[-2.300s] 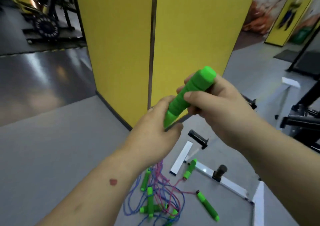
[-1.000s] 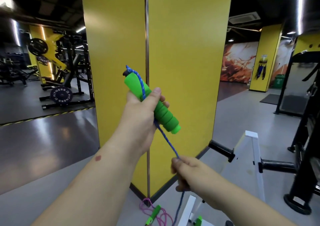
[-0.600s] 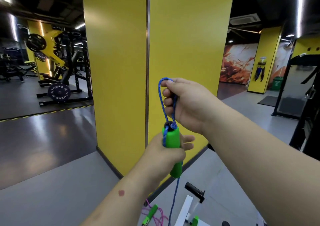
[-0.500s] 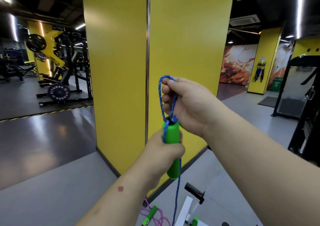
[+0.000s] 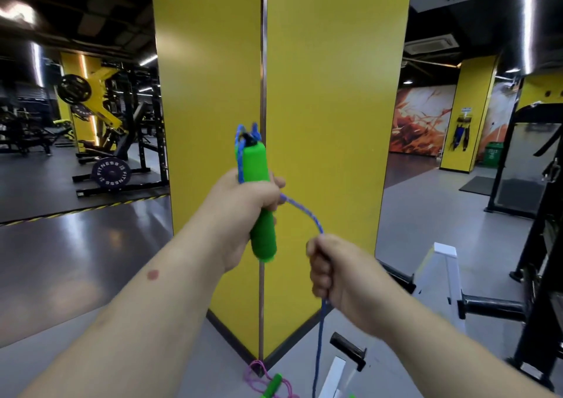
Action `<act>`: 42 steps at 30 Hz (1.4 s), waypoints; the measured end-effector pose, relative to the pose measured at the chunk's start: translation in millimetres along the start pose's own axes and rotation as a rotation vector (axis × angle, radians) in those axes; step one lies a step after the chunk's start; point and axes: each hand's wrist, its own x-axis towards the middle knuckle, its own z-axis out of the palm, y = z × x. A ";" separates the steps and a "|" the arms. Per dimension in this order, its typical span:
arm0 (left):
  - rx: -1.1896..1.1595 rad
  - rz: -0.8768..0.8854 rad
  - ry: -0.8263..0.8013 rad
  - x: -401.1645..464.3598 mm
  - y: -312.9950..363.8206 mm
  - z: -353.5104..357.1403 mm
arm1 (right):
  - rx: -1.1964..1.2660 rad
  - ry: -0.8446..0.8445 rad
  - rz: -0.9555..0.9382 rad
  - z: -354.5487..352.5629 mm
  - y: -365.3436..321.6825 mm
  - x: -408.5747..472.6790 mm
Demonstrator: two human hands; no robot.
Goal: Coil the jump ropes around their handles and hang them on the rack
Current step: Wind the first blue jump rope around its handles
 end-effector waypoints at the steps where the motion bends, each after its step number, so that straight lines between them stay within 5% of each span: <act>1: 0.048 -0.017 -0.022 -5.9 -9.6 -0.4 | 0.037 0.016 -0.046 3.3 -15.1 4.5; 9: -0.229 -0.230 -0.366 -47.5 -66.8 18.6 | 0.066 -0.075 -0.220 51.9 -105.4 18.6; 15: -0.394 -0.127 -0.241 -24.9 -23.0 10.9 | -0.126 0.107 -0.254 20.9 -41.2 17.2; 20: -0.335 -0.081 -0.237 -6.5 14.1 8.2 | -0.198 -0.042 -0.030 17.4 13.7 -5.2; 25: -0.147 -0.102 -0.089 -4.9 0.4 -1.7 | -0.134 0.007 -0.217 25.0 -11.0 -13.4; 32: -0.295 -0.271 -0.453 -52.1 -47.2 13.5 | 0.089 -0.039 -0.292 55.4 -100.5 9.4; 38: -0.409 -0.166 -0.299 -23.7 -4.6 13.5 | -0.005 0.060 -0.291 32.5 -63.4 5.8; 42: -0.453 -0.130 -0.306 -2.6 35.8 4.8 | -0.187 -0.047 -0.156 25.1 -1.0 -19.3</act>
